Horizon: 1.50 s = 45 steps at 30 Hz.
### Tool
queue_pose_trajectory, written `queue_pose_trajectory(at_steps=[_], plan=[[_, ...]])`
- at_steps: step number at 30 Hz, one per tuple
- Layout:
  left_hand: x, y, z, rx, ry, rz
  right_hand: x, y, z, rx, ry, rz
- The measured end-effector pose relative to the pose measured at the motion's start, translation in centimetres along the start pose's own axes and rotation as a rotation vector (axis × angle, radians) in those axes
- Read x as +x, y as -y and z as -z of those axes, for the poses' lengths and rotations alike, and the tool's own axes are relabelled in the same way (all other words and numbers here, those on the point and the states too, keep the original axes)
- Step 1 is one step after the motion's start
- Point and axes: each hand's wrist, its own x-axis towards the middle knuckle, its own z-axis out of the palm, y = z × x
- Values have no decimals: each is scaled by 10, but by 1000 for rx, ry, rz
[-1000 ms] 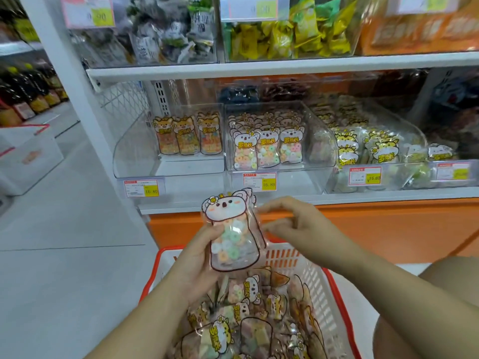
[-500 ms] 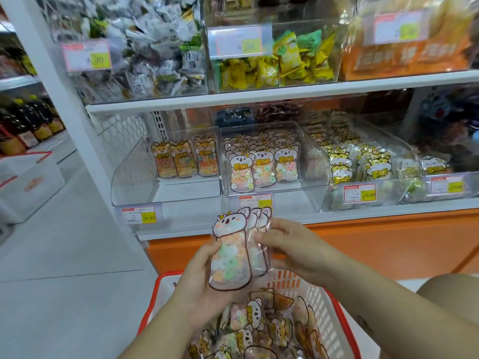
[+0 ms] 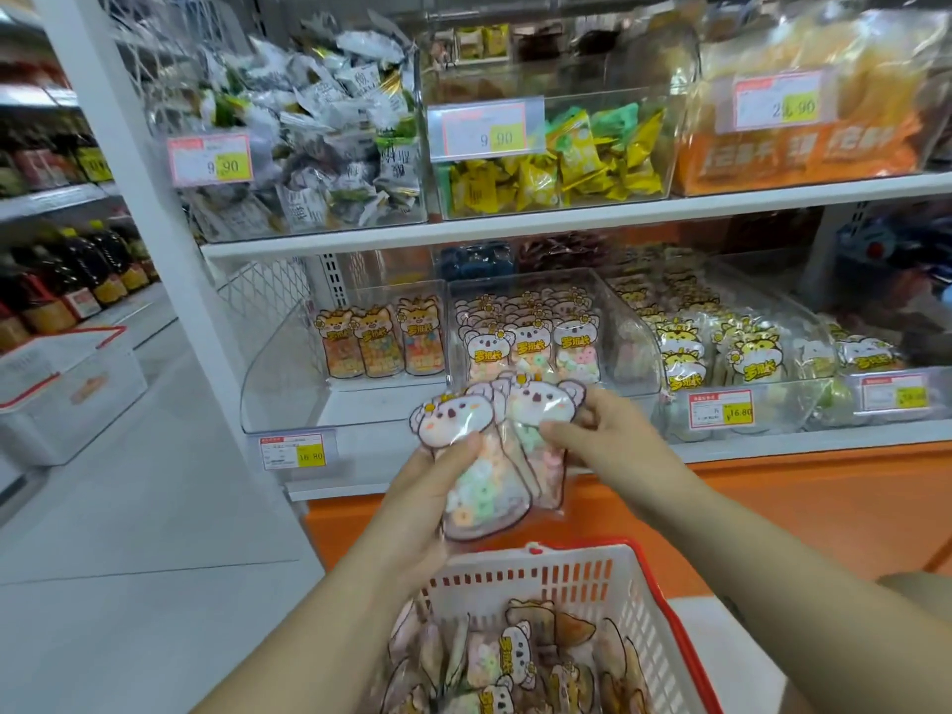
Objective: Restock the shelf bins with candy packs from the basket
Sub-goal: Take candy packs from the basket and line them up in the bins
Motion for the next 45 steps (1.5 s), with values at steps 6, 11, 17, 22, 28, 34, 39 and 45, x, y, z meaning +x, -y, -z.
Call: queue_pose_trajectory(at_steps=[6, 11, 17, 22, 28, 34, 39, 45], plan=[[64, -51, -42, 243, 26, -187, 61, 34, 40, -209, -191, 223], [134, -66, -58, 633, -42, -285, 120, 22, 59, -462, -222, 254], [203, -35, -51, 820, -135, -245, 183, -9, 67, -820, -131, 115], [237, -3, -41, 893, -181, -191, 216, -37, 66, -1025, 7, 122], [249, 5, -45, 1094, -248, -185, 233, -47, 58, -1260, -116, 203], [251, 6, -45, 1198, -342, -209, 227, -38, 55, -1348, -286, 434], [237, -6, -47, 1546, -446, -307, 217, -55, 48, -1025, -6, 189], [227, -30, -36, 2256, -423, -477, 217, -66, 45, -989, 41, 124]])
